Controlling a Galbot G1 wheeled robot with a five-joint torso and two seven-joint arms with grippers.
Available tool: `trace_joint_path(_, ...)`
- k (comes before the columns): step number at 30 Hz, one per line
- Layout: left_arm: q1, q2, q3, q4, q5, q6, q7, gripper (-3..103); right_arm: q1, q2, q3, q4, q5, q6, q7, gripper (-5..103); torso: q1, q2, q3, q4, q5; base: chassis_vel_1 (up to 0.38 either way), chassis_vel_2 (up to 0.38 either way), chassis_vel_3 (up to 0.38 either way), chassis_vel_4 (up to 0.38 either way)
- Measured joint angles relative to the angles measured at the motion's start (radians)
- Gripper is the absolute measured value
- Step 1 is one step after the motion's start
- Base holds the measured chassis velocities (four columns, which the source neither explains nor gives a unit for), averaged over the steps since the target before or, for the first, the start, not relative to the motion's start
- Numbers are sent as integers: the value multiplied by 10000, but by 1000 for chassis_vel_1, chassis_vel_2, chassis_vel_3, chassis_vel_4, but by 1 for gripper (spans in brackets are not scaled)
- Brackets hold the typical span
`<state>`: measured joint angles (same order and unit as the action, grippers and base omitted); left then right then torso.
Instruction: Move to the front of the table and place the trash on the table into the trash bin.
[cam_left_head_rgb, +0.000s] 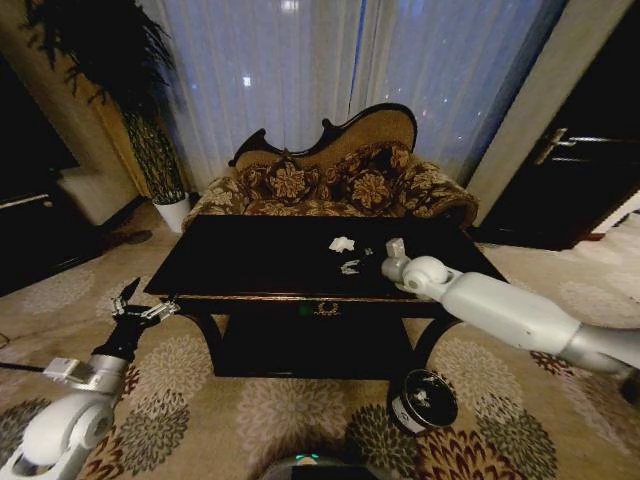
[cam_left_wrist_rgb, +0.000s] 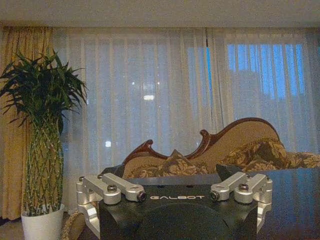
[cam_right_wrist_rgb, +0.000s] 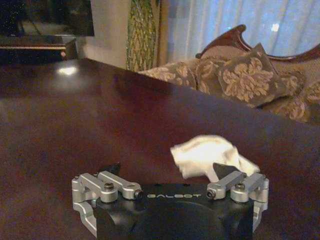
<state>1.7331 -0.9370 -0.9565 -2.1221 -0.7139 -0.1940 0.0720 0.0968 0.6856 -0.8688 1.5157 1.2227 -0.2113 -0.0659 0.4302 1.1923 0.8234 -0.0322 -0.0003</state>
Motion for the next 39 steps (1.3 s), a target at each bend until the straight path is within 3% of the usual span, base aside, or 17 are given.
trace_joint_path(12,0,0,0,0,0,1,0,100,421,1101,-225,-1291,-252,149,-197,100,0,-1,0,0,2,0,0,0,0)
trace_joint_path(21,0,0,0,0,-1,0,0,100,530,1365,-329,-1915,-416,253,-432,103,0,0,0,-2,3,0,0,0,0)
trace_joint_path(25,0,0,0,0,0,0,0,100,471,1429,-333,-2036,-504,318,-481,99,0,0,0,-2,2,0,0,0,0)
trace_joint_path(28,0,0,0,0,0,0,0,100,330,1490,-291,-2087,-600,395,-500,85,0,0,-1,-2,3,0,0,0,0)
trace_joint_path(31,0,0,0,0,0,0,0,100,261,1499,-243,-2091,-641,429,-500,80,0,0,-1,-2,4,0,0,0,0)
trace_joint_path(34,-1,0,0,0,0,0,0,100,178,1472,-146,-2050,-653,470,-482,63,0,0,-1,-2,3,0,0,0,0)
trace_joint_path(37,0,0,0,0,0,0,0,100,176,1446,-120,-2012,-652,476,-471,58,0,0,-1,-2,2,0,0,0,0)
trace_joint_path(39,0,0,0,0,0,0,0,100,185,1415,-89,-1970,-637,477,-453,47,0,0,-1,-1,3,0,0,0,0)
